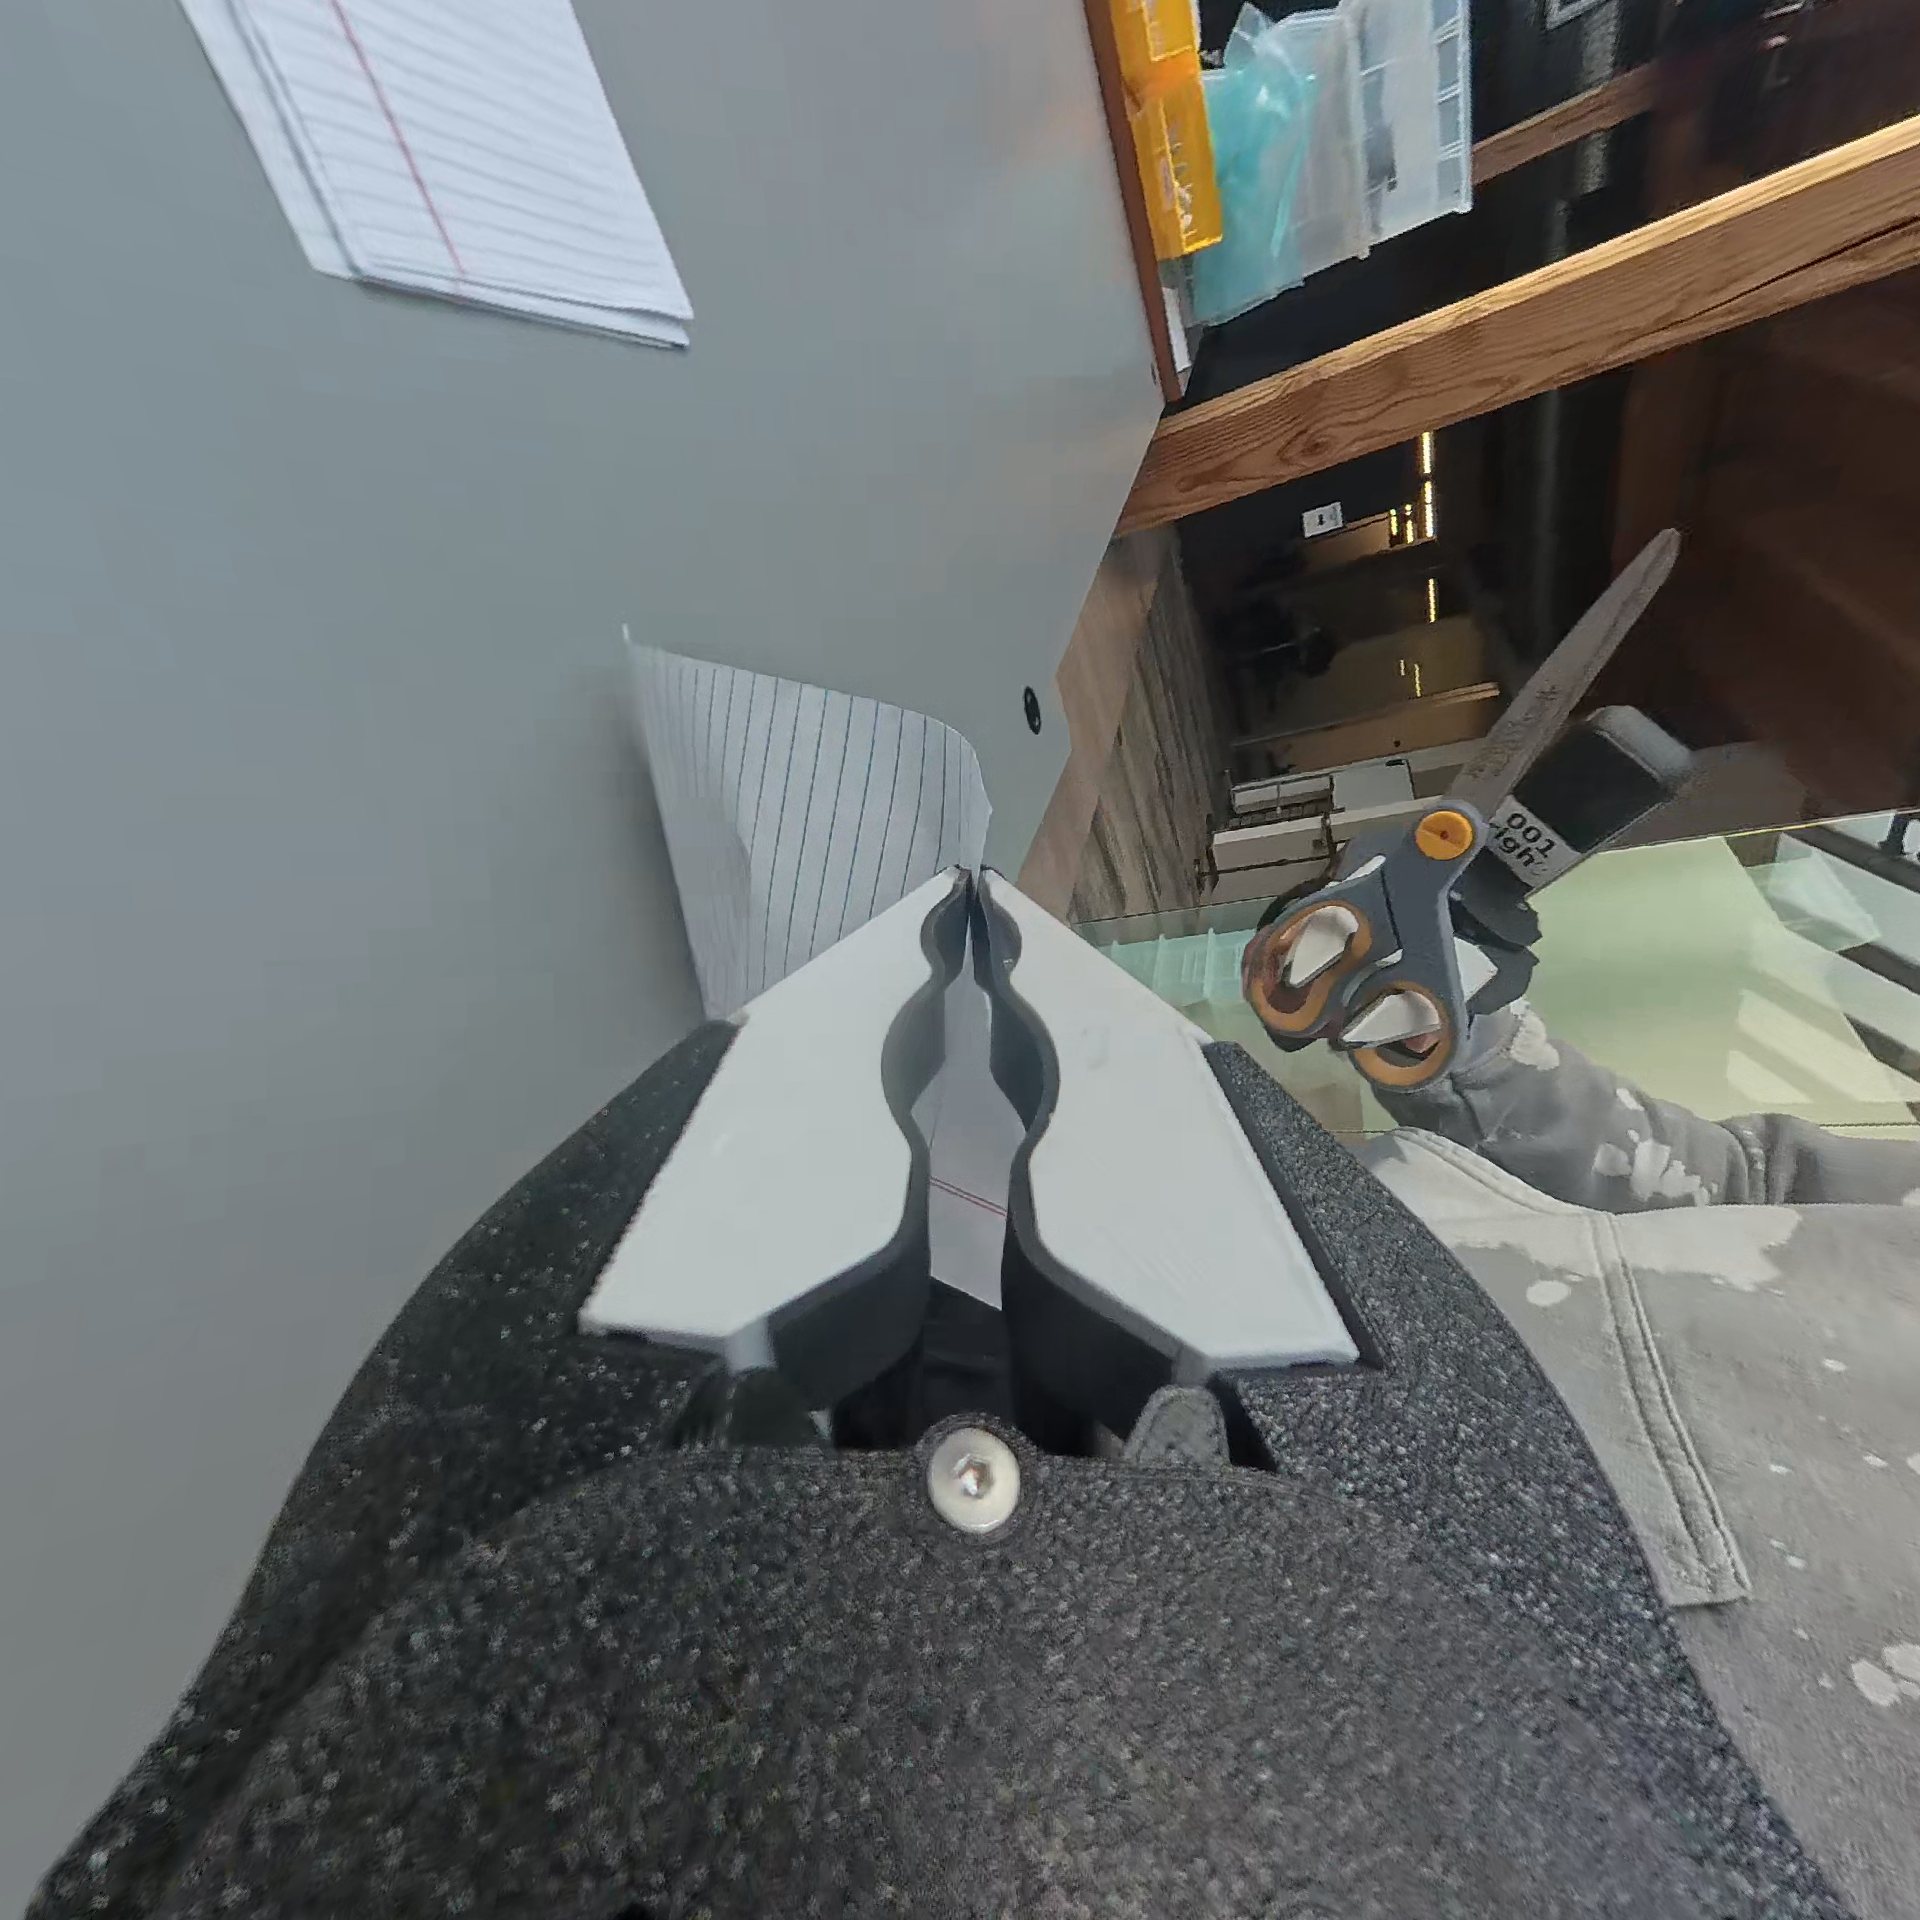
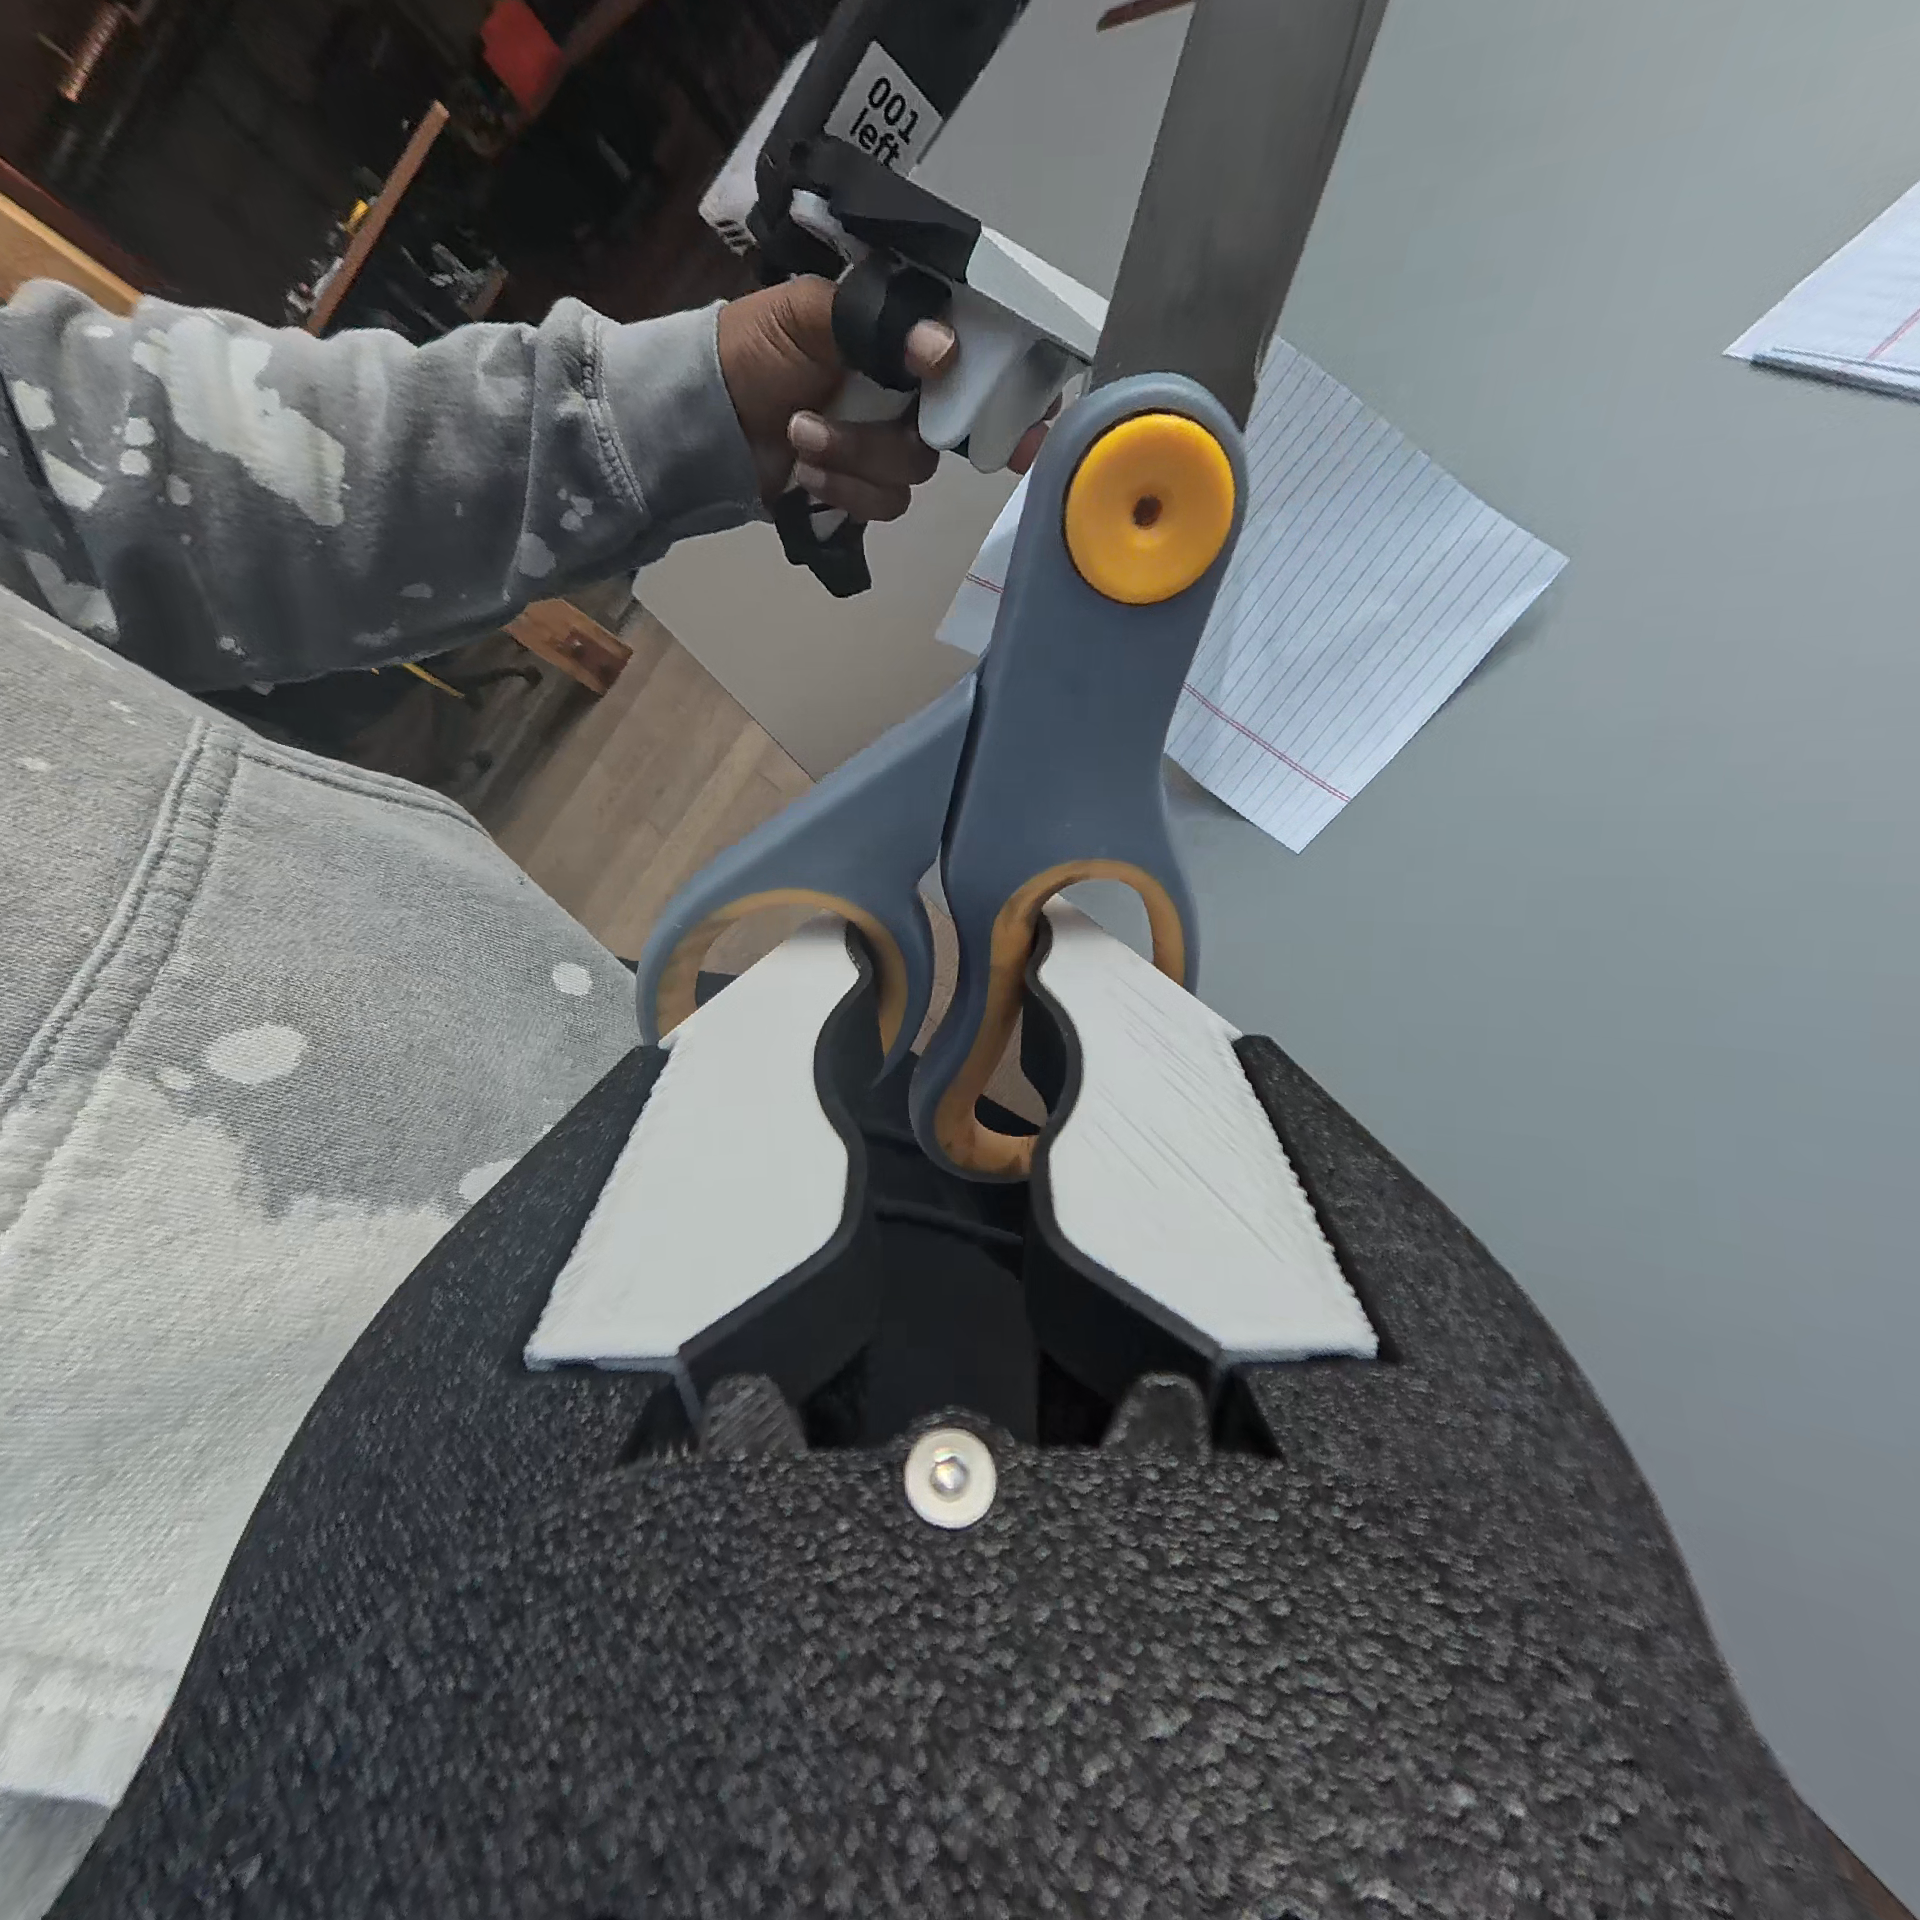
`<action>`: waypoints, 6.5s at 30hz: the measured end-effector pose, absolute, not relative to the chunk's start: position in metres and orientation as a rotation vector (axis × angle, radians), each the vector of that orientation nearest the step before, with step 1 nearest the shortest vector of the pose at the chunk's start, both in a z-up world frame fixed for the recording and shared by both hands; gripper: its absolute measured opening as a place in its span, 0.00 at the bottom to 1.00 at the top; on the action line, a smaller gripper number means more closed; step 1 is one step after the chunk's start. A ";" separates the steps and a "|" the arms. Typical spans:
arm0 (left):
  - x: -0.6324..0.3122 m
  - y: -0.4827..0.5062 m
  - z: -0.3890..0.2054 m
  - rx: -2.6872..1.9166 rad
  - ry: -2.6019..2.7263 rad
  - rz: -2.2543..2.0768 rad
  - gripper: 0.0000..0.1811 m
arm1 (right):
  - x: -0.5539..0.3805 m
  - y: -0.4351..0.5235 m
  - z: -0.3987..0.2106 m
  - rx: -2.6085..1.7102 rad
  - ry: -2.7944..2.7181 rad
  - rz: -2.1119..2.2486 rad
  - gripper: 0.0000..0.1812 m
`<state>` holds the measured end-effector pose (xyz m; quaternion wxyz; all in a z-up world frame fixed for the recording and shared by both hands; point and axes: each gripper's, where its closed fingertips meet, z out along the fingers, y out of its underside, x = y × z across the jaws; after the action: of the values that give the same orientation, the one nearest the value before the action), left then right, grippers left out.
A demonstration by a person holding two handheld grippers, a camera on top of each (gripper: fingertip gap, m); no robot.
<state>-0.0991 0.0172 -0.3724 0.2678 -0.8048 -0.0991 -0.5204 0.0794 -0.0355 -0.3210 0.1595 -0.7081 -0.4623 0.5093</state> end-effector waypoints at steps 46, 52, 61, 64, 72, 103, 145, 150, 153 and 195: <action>0.034 0.030 -0.245 -1.644 -0.358 -2.174 0.00 | 0.114 -0.014 -0.303 -1.906 -1.401 1.661 0.11; 0.049 0.036 -0.209 -1.436 -0.243 -2.259 0.00 | 0.129 -0.010 -0.300 -1.933 -1.364 1.627 0.11; -0.084 0.007 -0.428 -1.562 -1.215 -1.826 0.00 | 0.135 -0.022 -0.310 -1.961 -1.468 1.589 0.11; -0.113 -0.017 -0.455 -1.587 -1.329 -1.705 0.00 | 0.132 -0.025 -0.311 -1.966 -1.491 1.594 0.11; -0.146 -0.051 -0.484 -1.968 -1.305 -1.349 0.00 | 0.110 -0.042 -0.324 -1.950 -1.640 1.634 0.11; -0.065 -0.032 -0.500 -2.273 -1.031 -1.057 0.00 | 0.076 -0.063 -0.371 -2.052 -1.680 1.758 0.11; -0.005 0.005 -0.495 -2.146 -1.148 -1.145 0.04 | 0.074 -0.116 -0.468 -2.757 -1.617 2.140 0.11; -0.007 0.004 -0.491 -2.111 -1.161 -1.188 0.04 | 0.077 -0.108 -0.464 -2.681 -1.598 2.153 0.10; 0.000 0.004 -0.484 -2.097 -1.125 -1.294 0.03 | 0.084 -0.110 -0.463 -2.642 -1.632 2.145 0.10; 0.021 0.080 0.077 -1.921 0.670 -0.881 0.00 | 0.048 -0.051 -0.107 -0.975 -1.533 2.184 0.21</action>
<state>0.0207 0.0795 0.0773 0.4460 -0.7755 0.2704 -0.3557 0.0476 -0.0507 -0.1075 0.1499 -0.3394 -0.5336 0.7600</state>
